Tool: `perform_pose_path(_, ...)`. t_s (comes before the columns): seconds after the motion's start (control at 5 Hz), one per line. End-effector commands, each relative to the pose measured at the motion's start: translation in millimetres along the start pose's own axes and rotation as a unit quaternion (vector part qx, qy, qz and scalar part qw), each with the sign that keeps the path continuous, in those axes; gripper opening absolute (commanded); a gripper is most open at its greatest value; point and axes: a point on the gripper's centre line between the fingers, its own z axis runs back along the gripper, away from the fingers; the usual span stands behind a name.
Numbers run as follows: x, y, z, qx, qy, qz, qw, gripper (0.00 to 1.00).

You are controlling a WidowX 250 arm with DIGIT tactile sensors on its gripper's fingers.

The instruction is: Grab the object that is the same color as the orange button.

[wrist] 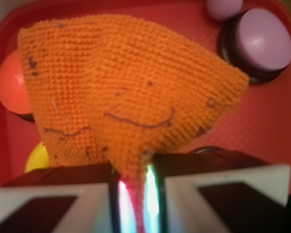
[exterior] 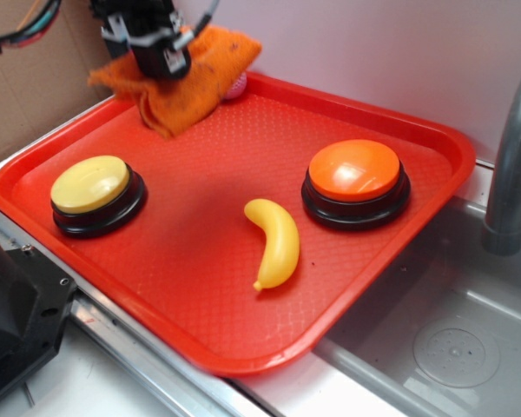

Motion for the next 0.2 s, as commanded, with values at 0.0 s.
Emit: perform_pose_path(0.0,14.4,23.9,39.1,0.039,-0.026,0.015,0.999,0.0)
